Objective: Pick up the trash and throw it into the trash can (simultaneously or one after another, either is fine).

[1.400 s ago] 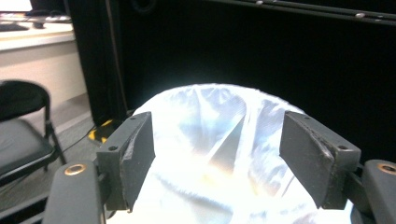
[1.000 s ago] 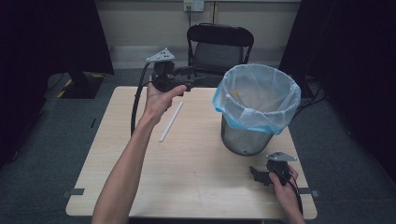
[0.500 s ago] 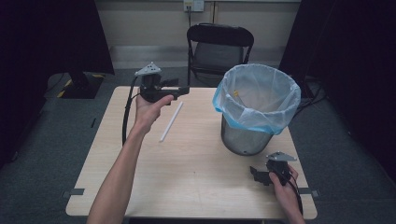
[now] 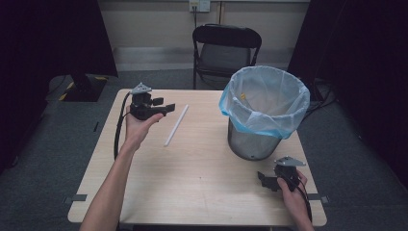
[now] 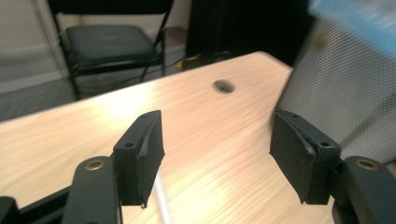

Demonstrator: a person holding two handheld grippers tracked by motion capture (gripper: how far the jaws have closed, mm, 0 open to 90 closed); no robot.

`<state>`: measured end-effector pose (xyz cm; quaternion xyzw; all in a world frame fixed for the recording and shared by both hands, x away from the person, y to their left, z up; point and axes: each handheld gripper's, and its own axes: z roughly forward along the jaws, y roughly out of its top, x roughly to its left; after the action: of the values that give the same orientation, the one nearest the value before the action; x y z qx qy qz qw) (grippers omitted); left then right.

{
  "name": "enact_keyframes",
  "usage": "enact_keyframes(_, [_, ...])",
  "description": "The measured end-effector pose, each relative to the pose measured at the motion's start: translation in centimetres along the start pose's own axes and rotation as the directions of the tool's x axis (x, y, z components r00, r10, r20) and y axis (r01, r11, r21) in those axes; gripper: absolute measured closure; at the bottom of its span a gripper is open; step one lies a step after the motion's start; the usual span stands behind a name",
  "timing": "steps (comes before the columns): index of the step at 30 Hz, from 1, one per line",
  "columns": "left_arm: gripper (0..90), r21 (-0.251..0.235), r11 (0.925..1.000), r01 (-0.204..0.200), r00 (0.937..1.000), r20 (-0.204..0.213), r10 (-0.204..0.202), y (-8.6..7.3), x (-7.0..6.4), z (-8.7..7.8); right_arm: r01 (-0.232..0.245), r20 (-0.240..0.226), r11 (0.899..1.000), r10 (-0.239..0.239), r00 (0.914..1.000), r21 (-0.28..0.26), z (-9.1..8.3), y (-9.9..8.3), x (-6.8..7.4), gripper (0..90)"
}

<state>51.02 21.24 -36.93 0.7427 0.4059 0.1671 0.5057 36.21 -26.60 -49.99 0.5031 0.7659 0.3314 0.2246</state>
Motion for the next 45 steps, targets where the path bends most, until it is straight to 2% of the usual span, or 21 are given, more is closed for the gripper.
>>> enact_keyframes(5, [33.8, 0.047, 0.9988, 0.016, 0.9995, -0.027, -0.015, -1.8, 0.5, 0.7, 0.0, 0.0, 1.0, 0.0, 1.0, 0.0, 0.0, 0.0, 0.0, 12.4])
enact_keyframes(6, [33.3, 0.094, 0.9954, 0.018, 0.9995, -0.026, -0.016, -2.4, 0.6, 1.2, 0.0, 0.0, 1.0, 0.0, 1.0, 0.0, 0.0, 0.0, 0.0, 12.4])
enact_keyframes(7, [33.3, 0.094, 0.9954, 0.018, 0.9995, -0.026, -0.016, -2.4, 0.6, 1.2, 0.0, 0.0, 1.0, 0.0, 1.0, 0.0, 0.0, 0.0, 0.0, 12.4])
enact_keyframes(9, [33.2, 0.118, 0.9929, -0.009, 0.9988, -0.047, 0.014, -3.3, 0.6, 1.7, 0.0, 0.0, 1.0, 0.0, 1.0, 0.0, 0.0, 0.0, 0.0, 12.3])
enact_keyframes(12, [35.0, 0.136, 0.9907, -0.004, 0.9984, -0.056, 0.011, -3.9, 0.8, 2.1, 0.0, 0.0, 1.0, 0.0, 1.0, 0.0, 0.0, 0.0, 0.0, 12.4])
enact_keyframes(14, [37.0, 0.211, 0.9775, 0.001, 0.9986, -0.053, 0.01, -4.8, 1.3, 2.9, 0.0, 0.0, 1.0, 0.0, 1.0, 0.0, 0.0, 0.0, 0.0, 12.4])
enact_keyframes(18, [35.9, 0.248, 0.9687, -0.005, 0.9977, -0.064, 0.022, -6.1, 1.1, 3.6, 0.0, 0.0, 1.0, 0.0, 1.0, 0.0, 0.0, 0.0, 0.0, 12.4])
enact_keyframes(21, [36.9, 0.3, 0.954, 0.009, 0.9963, -0.084, 0.017, -7.1, 1.2, 4.3, 0.0, 0.0, 1.0, 0.0, 1.0, 0.0, 0.0, 0.0, 0.0, 12.3])
enact_keyframes(23, [37.0, 0.293, 0.9561, -0.003, 0.9944, -0.1, 0.034, -7.5, 1.0, 4.3, 0.0, 0.0, 1.0, 0.0, 1.0, 0.0, 0.0, 0.0, 0.0, 12.4])
enact_keyframes(24, [37.5, 0.307, 0.9516, -0.007, 0.9932, -0.108, 0.042, -7.8, 1.0, 4.4, 0.0, 0.0, 1.0, 0.0, 1.0, 0.0, 0.0, 0.0, 0.0, 12.3])
enact_keyframes(25, [37.8, 0.307, 0.9516, -0.007, 0.9932, -0.108, 0.042, -7.8, 1.0, 4.4, 0.0, 0.0, 1.0, 0.0, 1.0, 0.0, 0.0, 0.0, 0.0, 12.3])
enact_keyframes(27, [37.8, 0.328, 0.9448, 0.003, 0.9948, -0.097, 0.031, -8.3, 1.2, 4.6, 0.0, 0.0, 1.0, 0.0, 1.0, 0.0, 0.0, 0.0, 0.0, 12.4])
enact_keyframes(29, [40.3, 0.359, 0.9331, 0.01, 0.996, -0.087, 0.023, -8.9, 1.3, 4.8, 0.0, 0.0, 1.0, 0.0, 1.0, 0.0, 0.0, 0.0, 0.0, 12.4])
enact_keyframes(30, [40.5, 0.359, 0.9331, 0.01, 0.996, -0.087, 0.023, -8.9, 1.3, 4.8, 0.0, 0.0, 1.0, 0.0, 1.0, 0.0, 0.0, 0.0, 0.0, 12.4])
enact_keyframes(31, [42.2, 0.377, 0.9264, 0.007, 0.996, -0.085, 0.027, -9.1, 1.2, 5.0, 0.0, 0.0, 1.0, 0.0, 1.0, 0.0, 0.0, 0.0, 0.0, 12.4])
enact_keyframes(34, [48.6, 0.385, 0.9226, -0.018, 0.9966, -0.067, 0.048, -9.4, 0.8, 5.3, 0.0, 0.0, 1.0, 0.0, 1.0, 0.0, 0.0, 0.0, 0.0, 12.4])
enact_keyframes(38, [56.0, 0.377, 0.9251, -0.041, 0.9964, -0.053, 0.066, -9.6, 0.3, 5.5, 0.0, 0.0, 1.0, 0.0, 1.0, 0.0, 0.0, 0.0, 0.0, 12.3])
enact_keyframes(39, [56.2, 0.397, 0.916, -0.054, 0.9947, -0.059, 0.084, -10.0, 0.2, 5.8, 0.0, 0.0, 1.0, 0.0, 1.0, 0.0, 0.0, 0.0, 0.0, 12.3])
enact_keyframes(41, [57.5, 0.384, 0.9221, -0.046, 0.9941, -0.074, 0.08, -10.1, 0.1, 5.7, 0.0, 0.0, 1.0, 0.0, 1.0, 0.0, 0.0, 0.0, 0.0, 12.4])
enact_keyframes(43, [58.7, 0.385, 0.9216, -0.049, 0.9935, -0.076, 0.085, -10.2, 0.1, 5.7, 0.0, 0.0, 1.0, 0.0, 1.0, 0.0, 0.0, 0.0, 0.0, 12.4])
enact_keyframes(45, [63.1, 0.401, 0.912, -0.087, 0.9882, -0.082, 0.13, -10.1, -0.3, 5.7, 0.0, 0.0, 1.0, 0.0, 1.0, 0.0, 0.0, 0.0, 0.0, 12.4])
